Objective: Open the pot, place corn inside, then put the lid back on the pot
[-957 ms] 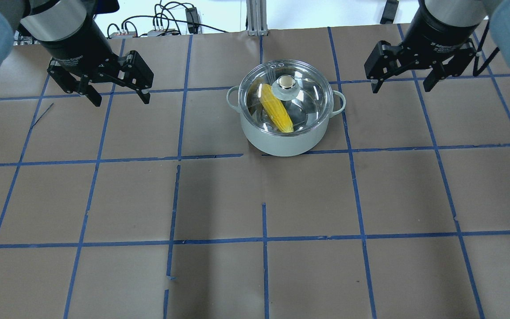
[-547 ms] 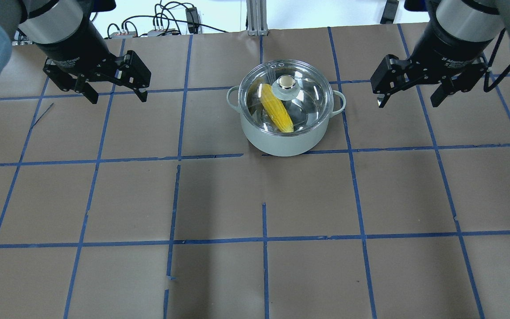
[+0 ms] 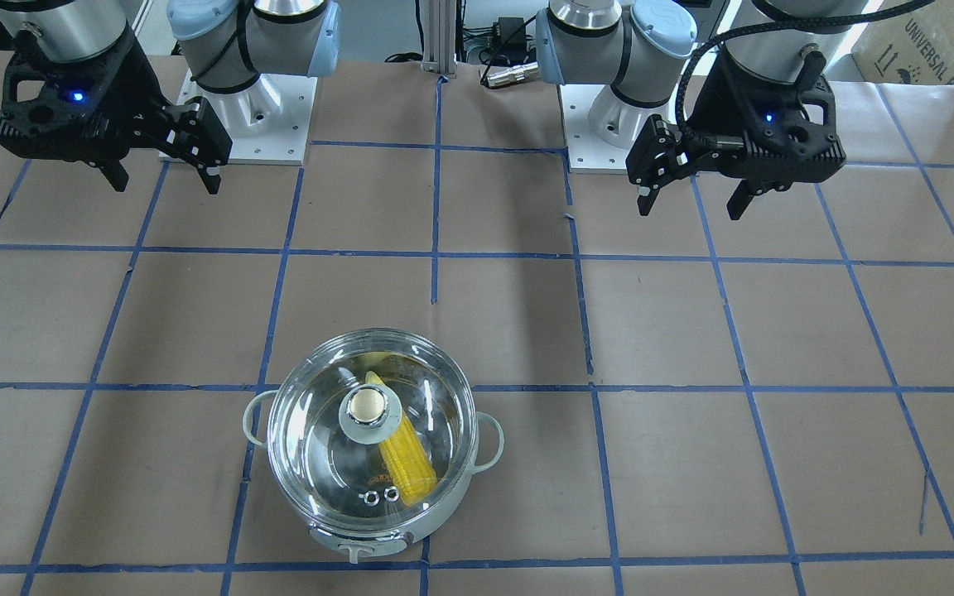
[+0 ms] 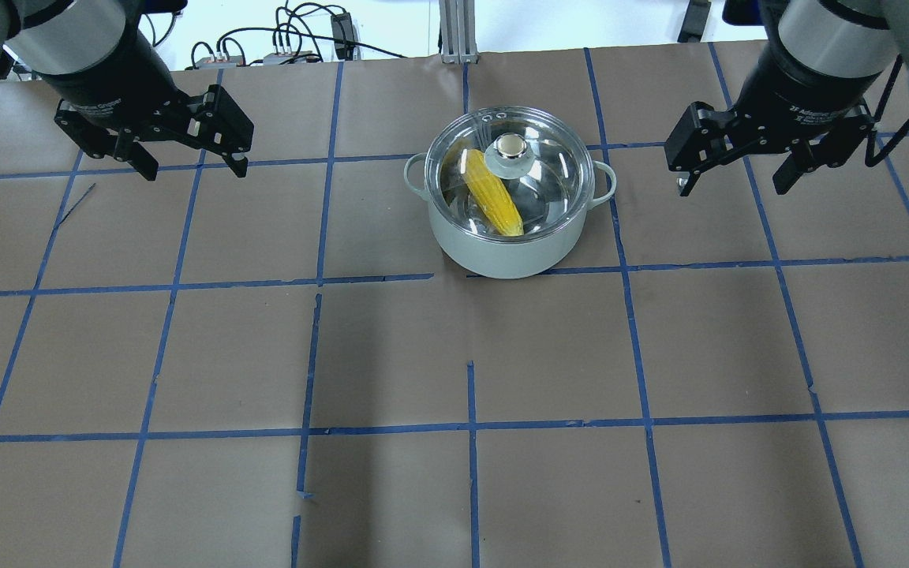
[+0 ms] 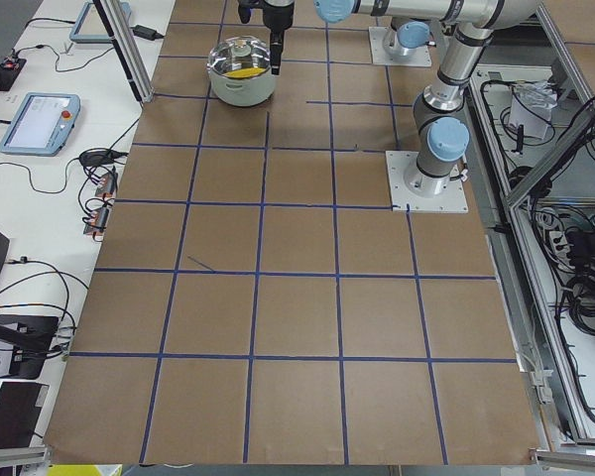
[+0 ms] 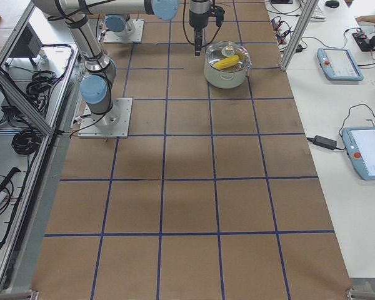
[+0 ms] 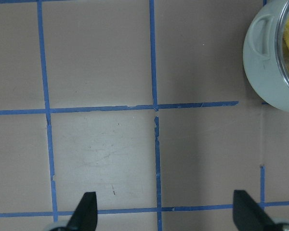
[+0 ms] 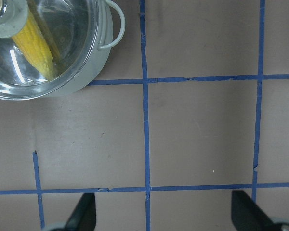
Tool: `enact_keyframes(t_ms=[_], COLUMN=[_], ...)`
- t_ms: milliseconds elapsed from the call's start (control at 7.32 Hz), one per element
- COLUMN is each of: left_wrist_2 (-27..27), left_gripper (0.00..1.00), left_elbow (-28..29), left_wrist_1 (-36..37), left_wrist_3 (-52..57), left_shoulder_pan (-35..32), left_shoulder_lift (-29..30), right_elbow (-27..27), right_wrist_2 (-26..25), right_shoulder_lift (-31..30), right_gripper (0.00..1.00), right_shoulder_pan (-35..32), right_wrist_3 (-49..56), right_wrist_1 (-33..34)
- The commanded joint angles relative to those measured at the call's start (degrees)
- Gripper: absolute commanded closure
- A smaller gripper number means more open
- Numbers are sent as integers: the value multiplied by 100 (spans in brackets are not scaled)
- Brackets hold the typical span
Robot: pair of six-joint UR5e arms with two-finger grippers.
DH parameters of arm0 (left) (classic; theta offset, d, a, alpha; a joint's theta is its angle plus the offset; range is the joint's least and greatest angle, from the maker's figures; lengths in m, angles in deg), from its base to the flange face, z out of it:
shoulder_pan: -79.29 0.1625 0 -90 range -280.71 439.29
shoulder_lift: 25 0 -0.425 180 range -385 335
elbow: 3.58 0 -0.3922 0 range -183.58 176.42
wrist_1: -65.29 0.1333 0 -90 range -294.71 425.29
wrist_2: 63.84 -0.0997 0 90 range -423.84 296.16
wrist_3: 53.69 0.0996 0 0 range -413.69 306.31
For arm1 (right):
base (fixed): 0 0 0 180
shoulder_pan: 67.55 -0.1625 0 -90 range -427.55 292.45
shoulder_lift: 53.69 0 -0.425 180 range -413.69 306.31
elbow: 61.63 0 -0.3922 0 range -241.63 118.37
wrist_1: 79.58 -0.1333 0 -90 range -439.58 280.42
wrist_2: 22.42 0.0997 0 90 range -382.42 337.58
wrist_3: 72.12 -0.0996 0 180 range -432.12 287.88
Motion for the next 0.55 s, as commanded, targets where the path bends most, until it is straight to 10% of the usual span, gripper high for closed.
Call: enact_keyframes(t_ms=[0, 410], left_wrist_2=[13, 31], left_gripper=[0, 0], left_elbow=[-6, -24], left_wrist_1=[-2, -2], left_wrist_3=[3, -23], left_shoulder_pan=[8, -1], left_shoulder_lift=[-2, -2], right_elbow=[-8, 0], right_wrist_2=[-81, -81], right_shoulder_lift=[9, 1], right_gripper=[1, 1], right_shoulder_pan=[-1, -1], right_wrist_3=[-6, -14], right_wrist_1=[15, 24])
